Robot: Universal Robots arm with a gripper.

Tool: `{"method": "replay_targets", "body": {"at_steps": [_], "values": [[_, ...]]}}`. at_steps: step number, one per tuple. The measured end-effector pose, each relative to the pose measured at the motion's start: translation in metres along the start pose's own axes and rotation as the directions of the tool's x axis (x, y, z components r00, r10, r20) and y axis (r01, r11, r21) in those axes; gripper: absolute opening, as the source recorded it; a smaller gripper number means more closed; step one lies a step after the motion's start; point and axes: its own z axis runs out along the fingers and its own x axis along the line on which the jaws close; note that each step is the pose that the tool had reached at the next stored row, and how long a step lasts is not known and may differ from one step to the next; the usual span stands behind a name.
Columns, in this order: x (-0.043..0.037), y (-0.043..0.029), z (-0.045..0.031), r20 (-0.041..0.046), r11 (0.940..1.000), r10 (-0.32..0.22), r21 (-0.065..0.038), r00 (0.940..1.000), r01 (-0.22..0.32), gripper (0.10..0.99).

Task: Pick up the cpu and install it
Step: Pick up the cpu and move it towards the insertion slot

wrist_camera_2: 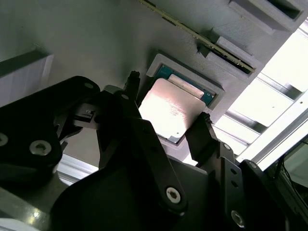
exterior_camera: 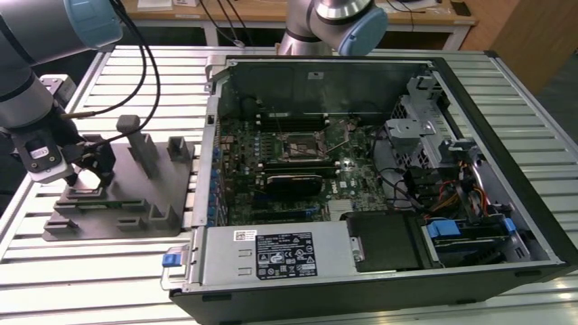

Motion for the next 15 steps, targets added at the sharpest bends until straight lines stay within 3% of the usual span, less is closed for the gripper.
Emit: {"method": "replay_targets", "body": {"at_steps": [15], "values": [[0.0016, -0.0001, -0.0012, -0.0001, 1.0, 0.0, 0.0, 1.0, 0.0, 0.659]]}}
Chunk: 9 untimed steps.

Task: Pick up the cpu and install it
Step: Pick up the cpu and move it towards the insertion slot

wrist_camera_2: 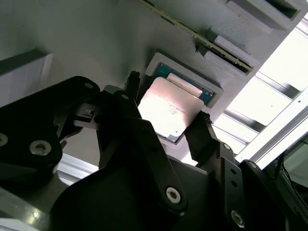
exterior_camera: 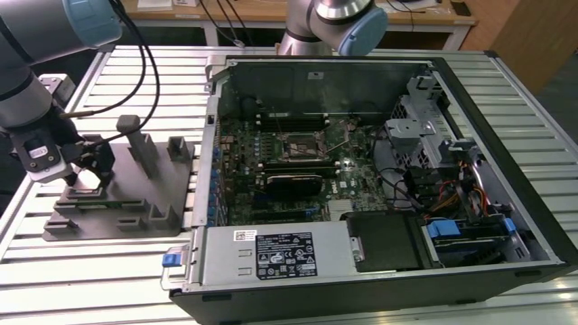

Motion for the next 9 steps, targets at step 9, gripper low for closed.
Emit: {"method": "replay_targets", "body": {"at_steps": [9], "values": [[0.0029, -0.0001, 0.0003, 0.0011, 0.9989, 0.048, 0.002, 0.9989, -0.048, 0.659]]}}
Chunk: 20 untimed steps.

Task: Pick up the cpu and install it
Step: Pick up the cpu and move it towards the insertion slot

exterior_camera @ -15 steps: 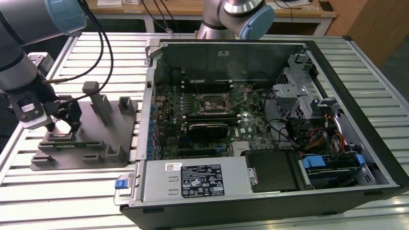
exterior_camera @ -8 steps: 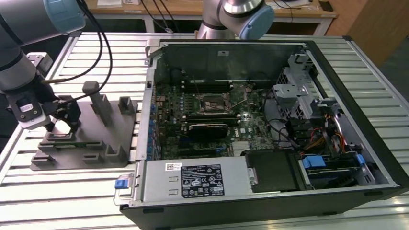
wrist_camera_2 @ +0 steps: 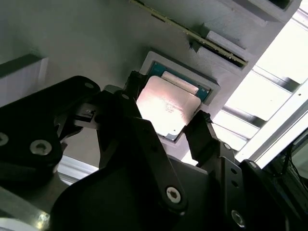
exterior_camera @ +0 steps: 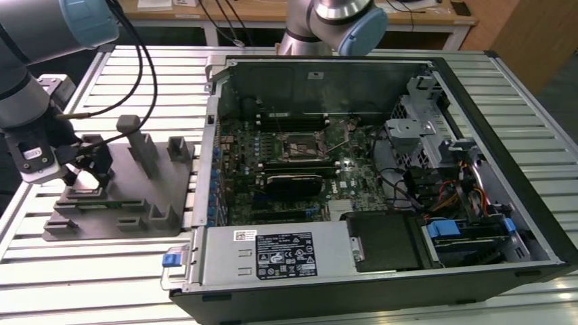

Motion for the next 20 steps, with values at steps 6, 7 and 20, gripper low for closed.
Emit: {"method": "replay_targets", "body": {"at_steps": [6, 7, 20], "values": [[0.0003, 0.0001, 0.0, -0.0014, 0.9998, 0.001, -0.018, 1.0, -0.001, 0.659], [0.0003, 0.0, 0.0, -0.0015, 0.9998, 0.001, -0.018, 1.0, -0.001, 0.659], [0.0003, -0.0001, 0.0001, -0.0042, 0.9989, -0.01, -0.047, 0.9999, 0.01, 0.659]]}}
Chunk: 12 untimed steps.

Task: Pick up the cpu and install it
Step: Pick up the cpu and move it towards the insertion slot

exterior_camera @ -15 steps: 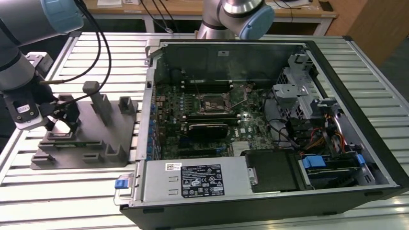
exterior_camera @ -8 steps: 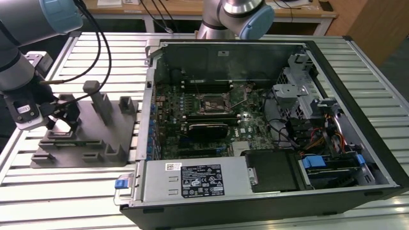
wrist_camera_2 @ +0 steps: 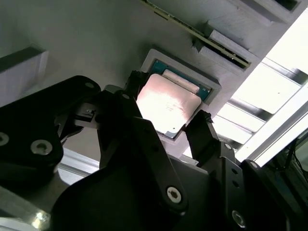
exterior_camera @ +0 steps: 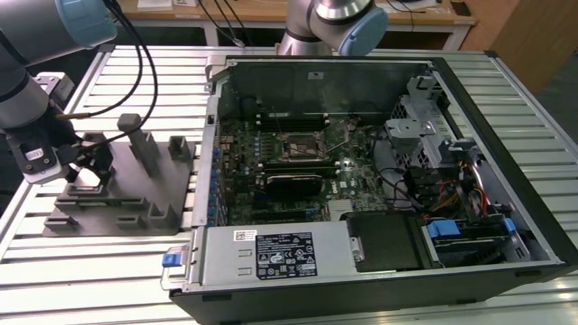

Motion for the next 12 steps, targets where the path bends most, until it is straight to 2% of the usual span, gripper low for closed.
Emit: {"method": "replay_targets", "body": {"at_steps": [4, 12], "values": [[0.0, -0.0004, 0.0001, -0.003, 0.999, -0.045, -0.002, 0.999, 0.045, 0.659], [0.0, -0.0004, 0.0001, -0.0032, 0.9989, -0.047, -0.002, 0.9989, 0.047, 0.659]]}}
